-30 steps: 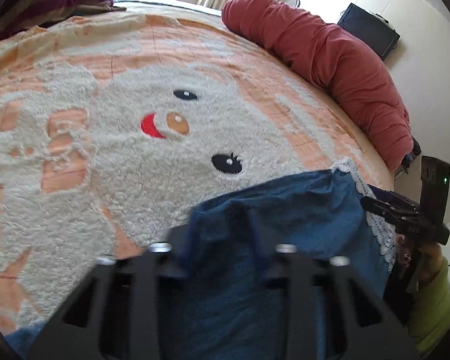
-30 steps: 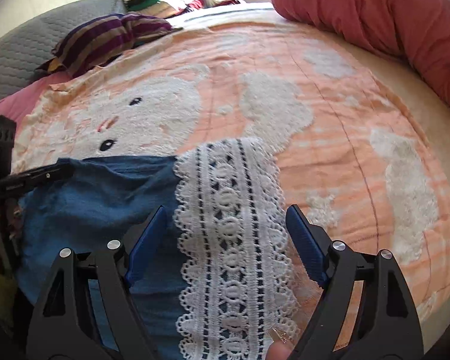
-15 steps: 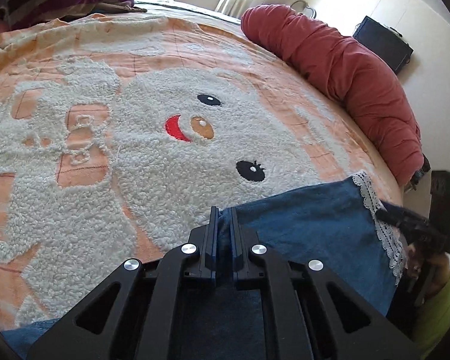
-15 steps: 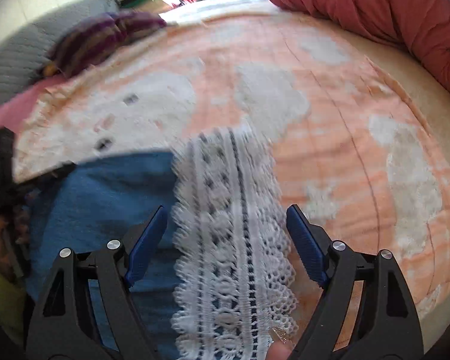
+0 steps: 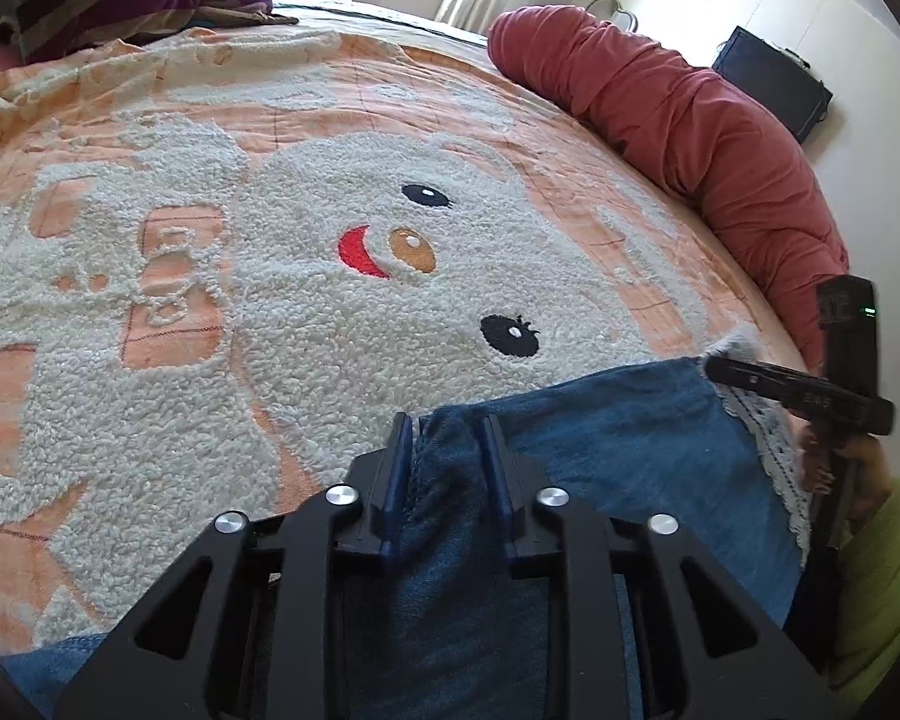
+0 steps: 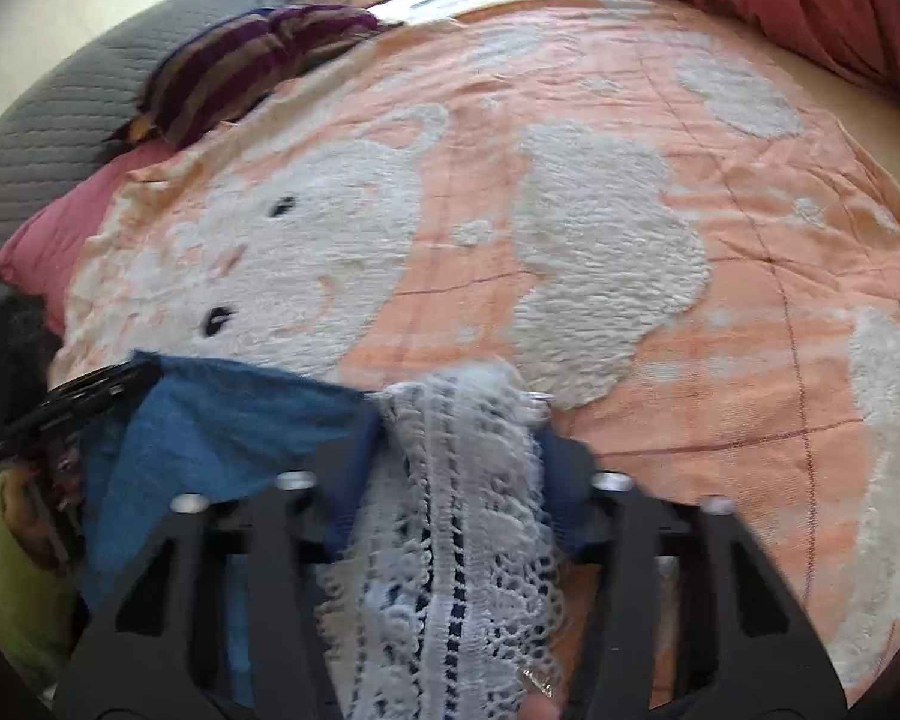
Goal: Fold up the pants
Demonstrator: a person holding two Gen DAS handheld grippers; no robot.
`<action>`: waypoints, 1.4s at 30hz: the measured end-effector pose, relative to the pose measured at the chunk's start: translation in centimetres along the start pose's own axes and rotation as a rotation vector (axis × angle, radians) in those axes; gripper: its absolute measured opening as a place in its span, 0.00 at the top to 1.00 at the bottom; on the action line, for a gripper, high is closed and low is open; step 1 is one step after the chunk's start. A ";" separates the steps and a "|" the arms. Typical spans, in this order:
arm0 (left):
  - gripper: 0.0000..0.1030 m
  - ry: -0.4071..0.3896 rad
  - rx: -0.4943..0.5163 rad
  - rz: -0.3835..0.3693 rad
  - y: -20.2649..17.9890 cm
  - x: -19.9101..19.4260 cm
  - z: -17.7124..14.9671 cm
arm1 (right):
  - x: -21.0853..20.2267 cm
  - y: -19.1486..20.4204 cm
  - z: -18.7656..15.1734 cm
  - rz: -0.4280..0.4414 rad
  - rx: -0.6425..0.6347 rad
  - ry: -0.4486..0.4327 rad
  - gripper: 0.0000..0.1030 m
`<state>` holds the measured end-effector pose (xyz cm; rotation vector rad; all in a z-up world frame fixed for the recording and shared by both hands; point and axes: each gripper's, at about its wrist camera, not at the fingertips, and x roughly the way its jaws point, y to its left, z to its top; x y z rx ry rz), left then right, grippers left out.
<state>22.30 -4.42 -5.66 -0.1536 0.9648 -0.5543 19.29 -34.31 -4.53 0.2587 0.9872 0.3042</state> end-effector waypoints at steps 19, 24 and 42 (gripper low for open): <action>0.84 -0.038 -0.009 0.083 -0.1 0.5 0.3 | 2.5 2.7 2.2 -0.288 -0.267 -0.027 0.67; 0.54 -0.084 -0.094 0.050 1.4 -1.2 0.6 | -2.2 0.4 1.6 -0.226 -0.097 -0.186 0.53; 0.27 -0.162 -0.014 0.180 -1.4 -12.4 -9.5 | -7.8 0.2 -10.0 -0.027 0.094 -0.002 0.44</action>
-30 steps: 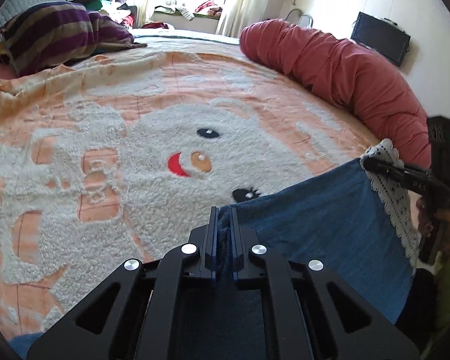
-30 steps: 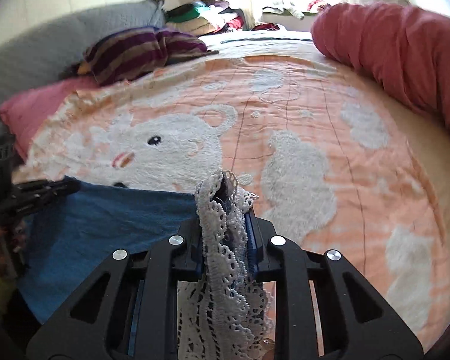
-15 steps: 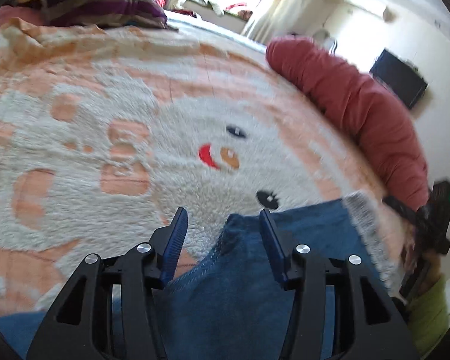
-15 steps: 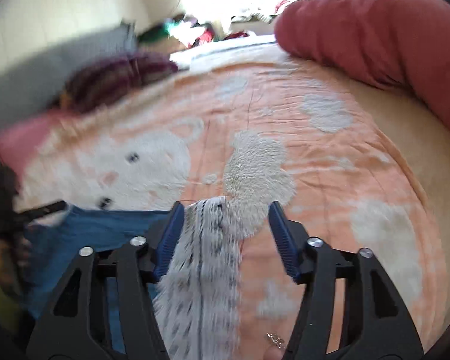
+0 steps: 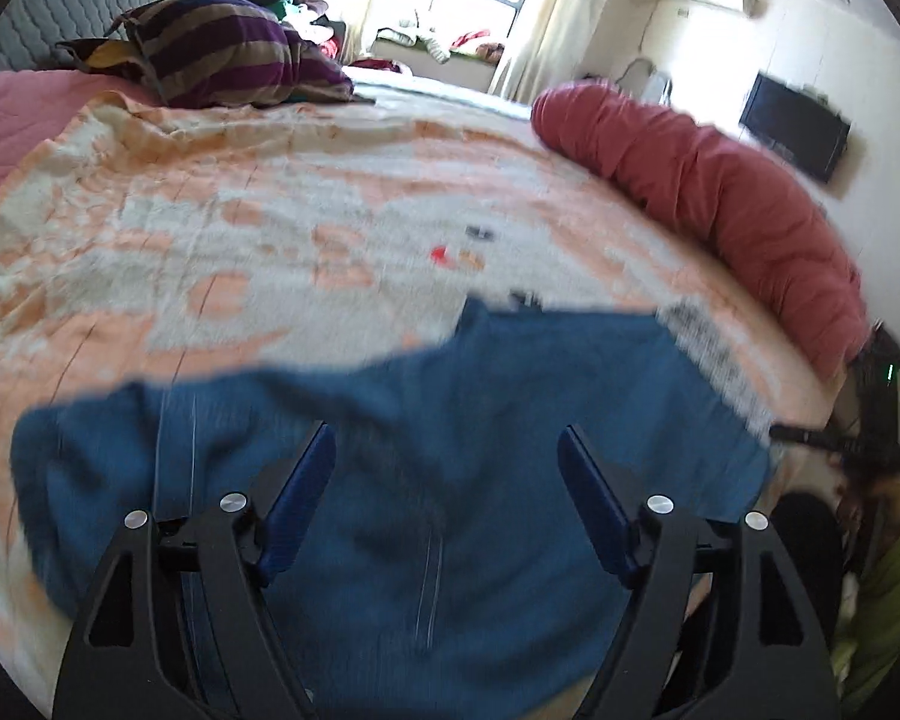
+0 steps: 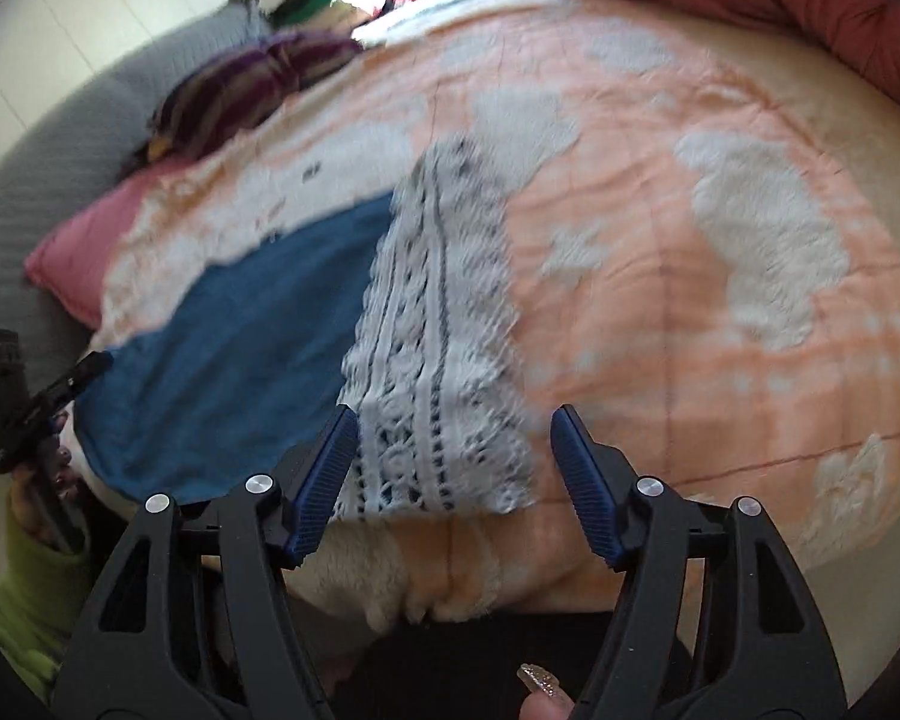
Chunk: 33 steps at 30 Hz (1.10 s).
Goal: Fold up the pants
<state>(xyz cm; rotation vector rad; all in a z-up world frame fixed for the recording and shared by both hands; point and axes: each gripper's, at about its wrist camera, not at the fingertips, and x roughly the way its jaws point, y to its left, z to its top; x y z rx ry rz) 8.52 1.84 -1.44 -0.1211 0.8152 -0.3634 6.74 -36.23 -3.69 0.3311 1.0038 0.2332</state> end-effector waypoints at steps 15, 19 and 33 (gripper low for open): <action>0.27 0.085 0.034 0.198 0.6 1.8 -3.0 | 0.9 3.5 -1.7 -0.168 -0.200 0.070 0.79; 0.27 0.071 0.006 0.163 1.1 1.4 -2.9 | 0.5 2.9 -1.7 -0.170 -0.155 0.054 0.67; 0.36 -0.007 -0.065 0.069 1.1 0.1 2.4 | -2.1 9.7 1.1 -0.229 -0.317 -0.190 0.36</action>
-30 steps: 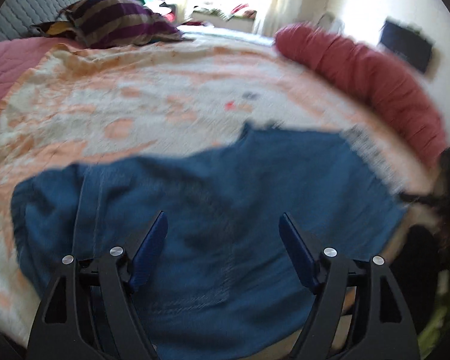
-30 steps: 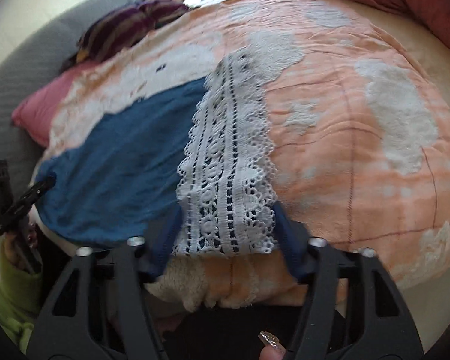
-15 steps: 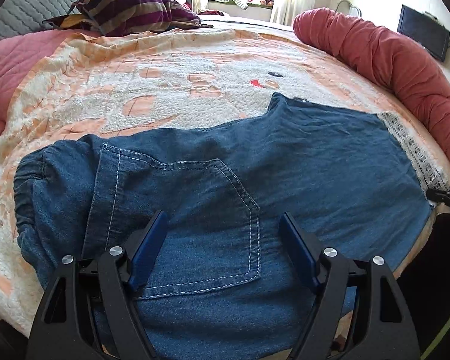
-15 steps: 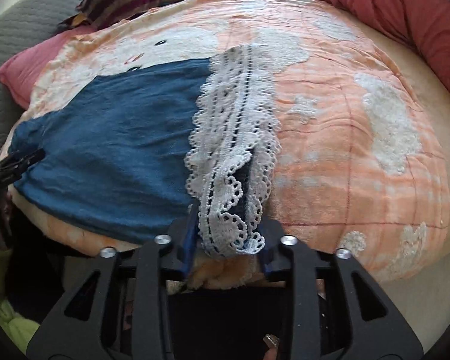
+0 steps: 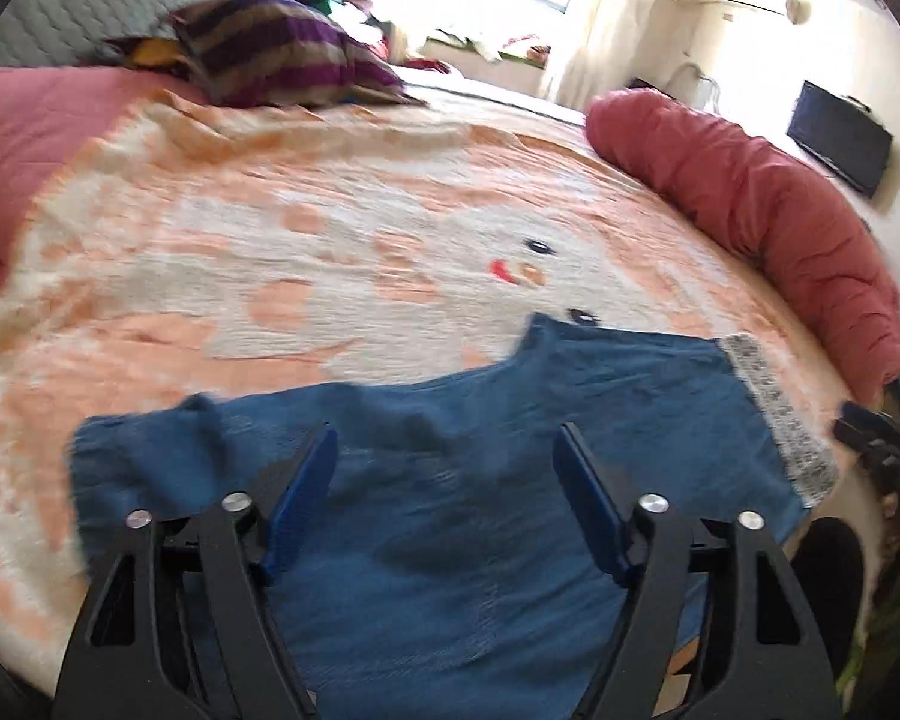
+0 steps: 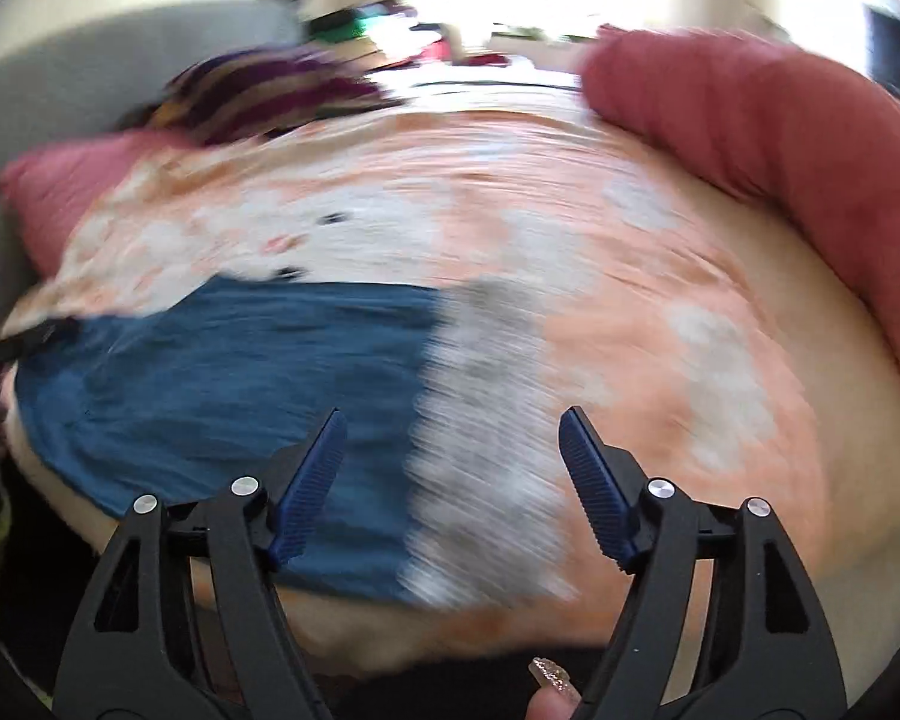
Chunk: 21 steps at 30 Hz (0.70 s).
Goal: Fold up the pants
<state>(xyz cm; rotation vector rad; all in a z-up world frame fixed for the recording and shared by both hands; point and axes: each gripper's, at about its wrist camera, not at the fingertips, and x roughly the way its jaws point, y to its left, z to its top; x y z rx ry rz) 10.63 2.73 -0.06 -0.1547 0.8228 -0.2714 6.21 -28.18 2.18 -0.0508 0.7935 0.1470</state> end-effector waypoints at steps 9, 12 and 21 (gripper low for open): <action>0.36 0.142 0.017 -0.165 -3.0 6.7 0.4 | 10.3 8.0 3.2 0.085 -0.230 0.186 0.31; 0.35 0.156 0.018 -0.121 -2.1 8.3 0.0 | 11.5 6.9 3.2 0.046 -0.195 0.214 0.23; 0.35 0.100 -0.049 -0.085 1.6 7.2 0.5 | 10.7 1.6 1.4 0.016 -0.032 0.179 0.25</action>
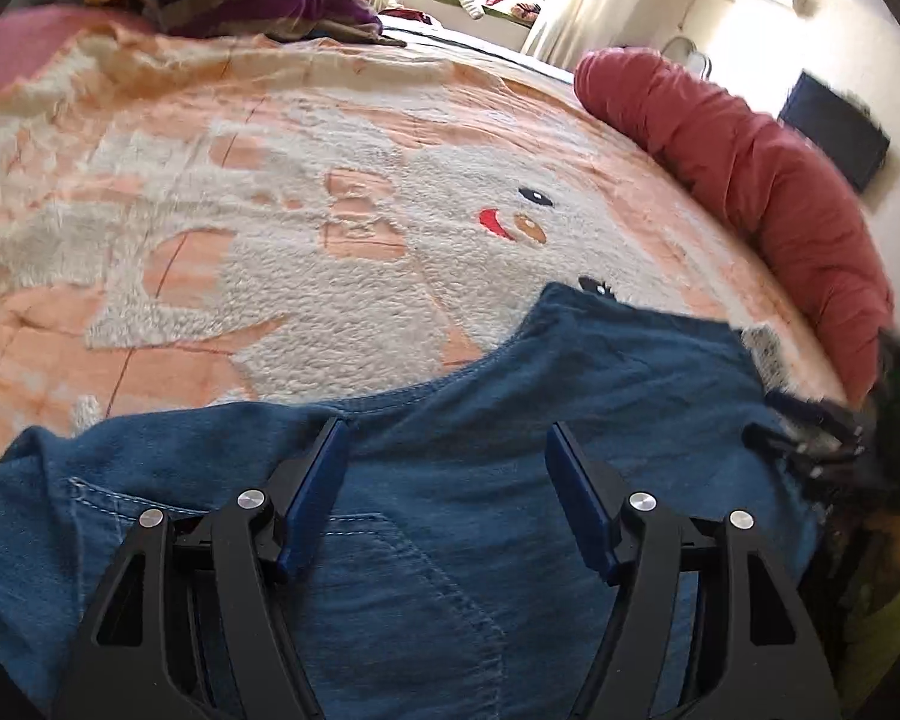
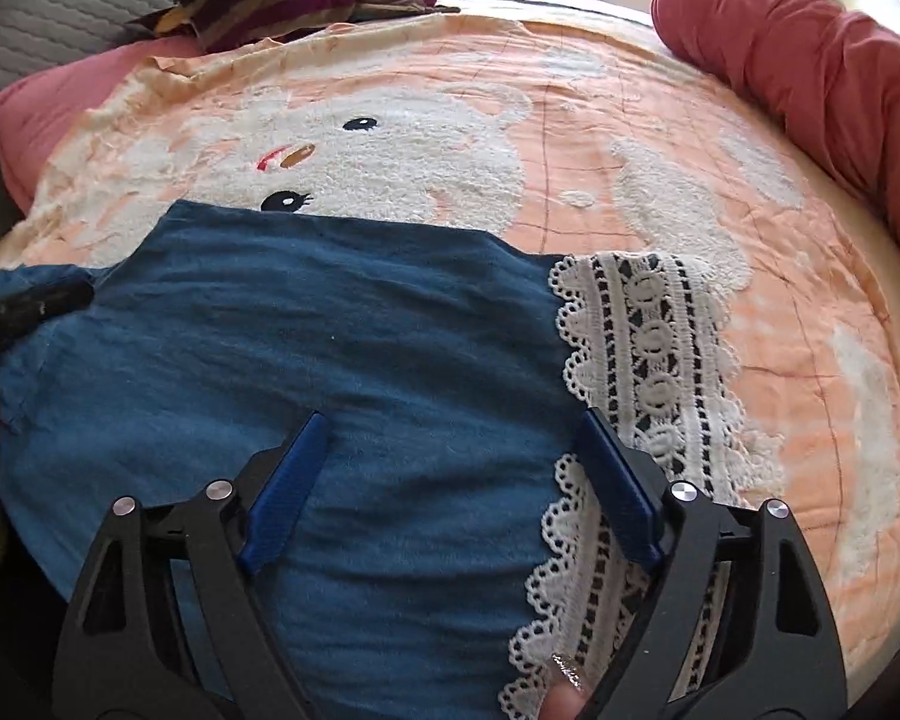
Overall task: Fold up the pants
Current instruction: 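Open both grippers and withdraw them from the flattened shorts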
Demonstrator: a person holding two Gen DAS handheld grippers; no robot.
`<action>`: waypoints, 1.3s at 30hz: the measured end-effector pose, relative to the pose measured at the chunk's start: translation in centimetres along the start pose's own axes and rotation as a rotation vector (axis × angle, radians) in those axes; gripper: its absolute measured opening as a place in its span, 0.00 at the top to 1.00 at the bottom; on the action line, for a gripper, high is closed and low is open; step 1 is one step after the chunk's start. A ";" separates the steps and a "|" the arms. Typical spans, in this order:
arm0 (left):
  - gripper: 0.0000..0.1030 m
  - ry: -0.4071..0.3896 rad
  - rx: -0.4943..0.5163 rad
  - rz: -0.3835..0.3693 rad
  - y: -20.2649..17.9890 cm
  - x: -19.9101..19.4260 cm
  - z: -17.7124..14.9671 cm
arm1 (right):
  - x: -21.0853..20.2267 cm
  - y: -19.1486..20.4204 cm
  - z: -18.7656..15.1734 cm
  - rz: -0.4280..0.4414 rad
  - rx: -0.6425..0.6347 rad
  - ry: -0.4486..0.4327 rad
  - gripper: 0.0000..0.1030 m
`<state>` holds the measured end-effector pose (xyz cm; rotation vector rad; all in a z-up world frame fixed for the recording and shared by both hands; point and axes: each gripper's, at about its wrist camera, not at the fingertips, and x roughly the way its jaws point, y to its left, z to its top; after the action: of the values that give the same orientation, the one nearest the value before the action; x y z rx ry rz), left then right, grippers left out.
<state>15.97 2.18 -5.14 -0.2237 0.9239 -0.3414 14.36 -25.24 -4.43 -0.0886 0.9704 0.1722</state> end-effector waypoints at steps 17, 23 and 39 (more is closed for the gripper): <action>0.13 -0.011 0.218 0.031 -5.1 -4.3 -4.2 | -6.2 3.9 -3.5 0.117 -0.012 -0.108 0.18; 0.10 0.049 0.315 0.150 -6.6 -3.2 -7.2 | -4.8 5.7 -5.0 0.083 -0.044 -0.006 0.17; 0.04 -0.024 0.297 0.125 -6.8 -5.1 -7.1 | -9.0 2.5 -6.8 0.076 0.103 -0.116 0.13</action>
<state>6.11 -2.51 -3.24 0.1024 0.8472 -0.3550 3.40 -24.79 -0.84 0.0521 0.8659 0.1949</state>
